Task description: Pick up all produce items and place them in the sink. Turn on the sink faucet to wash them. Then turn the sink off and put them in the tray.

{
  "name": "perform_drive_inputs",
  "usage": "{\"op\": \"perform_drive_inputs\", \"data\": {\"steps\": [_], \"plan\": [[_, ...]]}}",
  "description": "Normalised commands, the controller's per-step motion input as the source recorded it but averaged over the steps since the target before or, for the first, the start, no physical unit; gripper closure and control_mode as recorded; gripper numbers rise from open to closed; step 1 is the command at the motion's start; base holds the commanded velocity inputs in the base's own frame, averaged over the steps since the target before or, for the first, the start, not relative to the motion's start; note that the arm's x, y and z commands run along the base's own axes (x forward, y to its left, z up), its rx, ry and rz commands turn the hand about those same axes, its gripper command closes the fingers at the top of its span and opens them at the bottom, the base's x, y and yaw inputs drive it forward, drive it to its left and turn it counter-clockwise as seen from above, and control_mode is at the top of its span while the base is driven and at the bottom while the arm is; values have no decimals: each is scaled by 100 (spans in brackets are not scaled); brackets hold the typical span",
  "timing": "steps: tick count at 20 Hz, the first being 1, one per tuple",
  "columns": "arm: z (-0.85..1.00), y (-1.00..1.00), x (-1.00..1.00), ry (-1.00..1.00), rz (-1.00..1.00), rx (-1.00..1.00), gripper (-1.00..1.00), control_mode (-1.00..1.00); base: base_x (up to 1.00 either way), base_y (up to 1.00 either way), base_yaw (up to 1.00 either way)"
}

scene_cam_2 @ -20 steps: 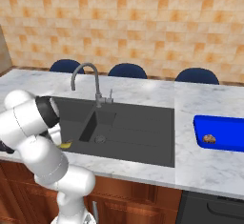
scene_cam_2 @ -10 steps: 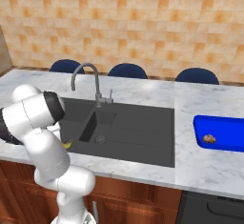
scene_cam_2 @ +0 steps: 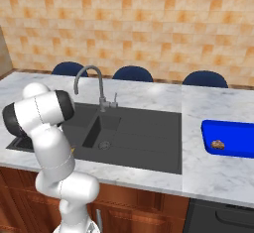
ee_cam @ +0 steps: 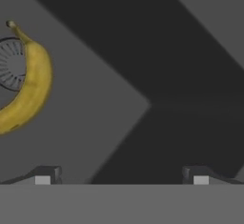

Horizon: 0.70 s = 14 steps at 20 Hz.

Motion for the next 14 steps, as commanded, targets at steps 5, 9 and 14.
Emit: {"op": "perform_drive_inputs", "data": {"steps": [5, 9, 14], "plan": [[-26, -6, 0, -13, 0, 3, -100, -100, 0, 0, 0], [-30, -10, 0, -11, 0, 4, -100, -100, 0, 0, 0], [-30, -13, 4, -5, 0, 6, -100, -100, 0, 0, 0]]}}
